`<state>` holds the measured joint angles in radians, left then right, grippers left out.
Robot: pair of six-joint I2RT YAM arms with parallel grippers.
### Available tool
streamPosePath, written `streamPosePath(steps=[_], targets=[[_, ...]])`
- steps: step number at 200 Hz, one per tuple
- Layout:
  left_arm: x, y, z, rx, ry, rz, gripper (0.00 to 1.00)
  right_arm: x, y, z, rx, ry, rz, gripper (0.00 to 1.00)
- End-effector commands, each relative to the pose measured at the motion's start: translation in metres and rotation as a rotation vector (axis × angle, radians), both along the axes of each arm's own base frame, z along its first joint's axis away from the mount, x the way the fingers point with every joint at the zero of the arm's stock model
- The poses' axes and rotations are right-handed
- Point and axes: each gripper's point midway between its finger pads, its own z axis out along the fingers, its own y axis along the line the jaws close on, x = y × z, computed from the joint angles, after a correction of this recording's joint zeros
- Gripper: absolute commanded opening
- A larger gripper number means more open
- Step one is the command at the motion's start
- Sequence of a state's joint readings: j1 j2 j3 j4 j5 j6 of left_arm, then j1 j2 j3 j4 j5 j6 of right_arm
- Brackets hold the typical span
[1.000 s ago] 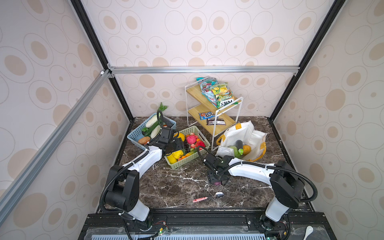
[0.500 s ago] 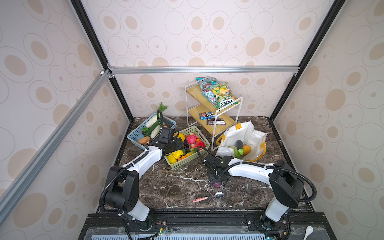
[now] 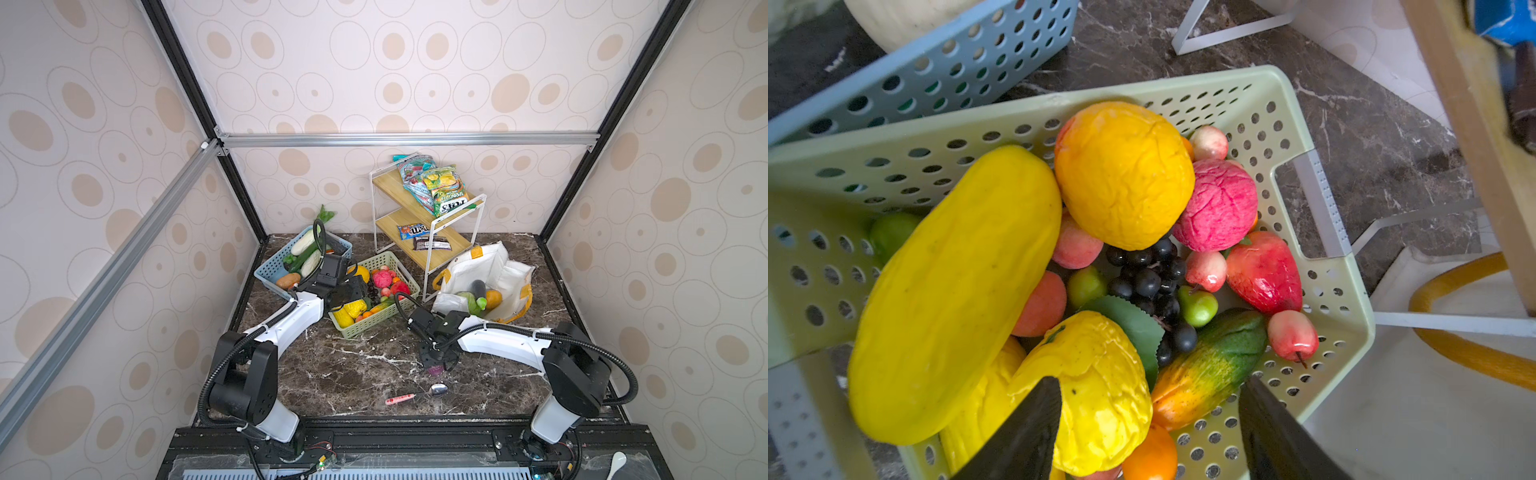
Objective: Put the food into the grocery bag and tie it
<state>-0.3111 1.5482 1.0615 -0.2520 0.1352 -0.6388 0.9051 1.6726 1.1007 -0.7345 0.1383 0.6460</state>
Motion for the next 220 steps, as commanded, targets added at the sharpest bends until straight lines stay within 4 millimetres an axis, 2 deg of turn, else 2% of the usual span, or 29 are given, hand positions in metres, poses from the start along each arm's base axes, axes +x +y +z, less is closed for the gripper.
streamPosePath(steps=[1, 43, 79, 108, 123, 144, 174, 188, 193, 199, 220], targets=[[0.005, 0.005, 0.021, 0.015, -0.044, 0.008, 0.68, 0.002, 0.012, 0.039, 0.080, -0.039, 0.030, 0.52], [0.006, 0.006, 0.022, 0.012, -0.046, 0.013, 0.68, 0.014, 0.019, 0.102, 0.165, -0.156, 0.057, 0.51], [0.006, 0.007, 0.027, 0.013, -0.057, 0.015, 0.68, 0.036, 0.013, 0.176, 0.230, -0.325, 0.057, 0.51], [0.007, 0.008, 0.029, 0.009, -0.064, 0.019, 0.69, 0.062, -0.012, 0.231, 0.243, -0.469, 0.019, 0.51], [0.006, 0.007, 0.030, 0.005, -0.065, 0.018, 0.69, 0.080, -0.043, 0.245, 0.207, -0.528, -0.053, 0.51], [0.006, 0.006, 0.034, 0.001, -0.074, 0.014, 0.69, 0.104, -0.090, 0.244, 0.216, -0.563, -0.184, 0.51], [0.007, 0.008, 0.040, 0.018, -0.084, 0.011, 0.69, 0.128, -0.146, 0.210, 0.226, -0.531, -0.360, 0.50], [0.008, 0.009, 0.041, 0.022, -0.086, 0.011, 0.69, 0.134, -0.161, 0.190, 0.232, -0.501, -0.414, 0.50], [0.008, 0.008, 0.042, 0.021, -0.088, 0.009, 0.69, 0.134, -0.159, 0.183, 0.247, -0.486, -0.415, 0.50], [0.008, 0.008, 0.042, 0.021, -0.087, 0.009, 0.69, 0.137, -0.169, 0.174, 0.252, -0.472, -0.451, 0.50], [0.010, 0.007, 0.044, 0.016, -0.091, 0.010, 0.69, 0.142, -0.172, 0.147, 0.263, -0.436, -0.474, 0.50]])
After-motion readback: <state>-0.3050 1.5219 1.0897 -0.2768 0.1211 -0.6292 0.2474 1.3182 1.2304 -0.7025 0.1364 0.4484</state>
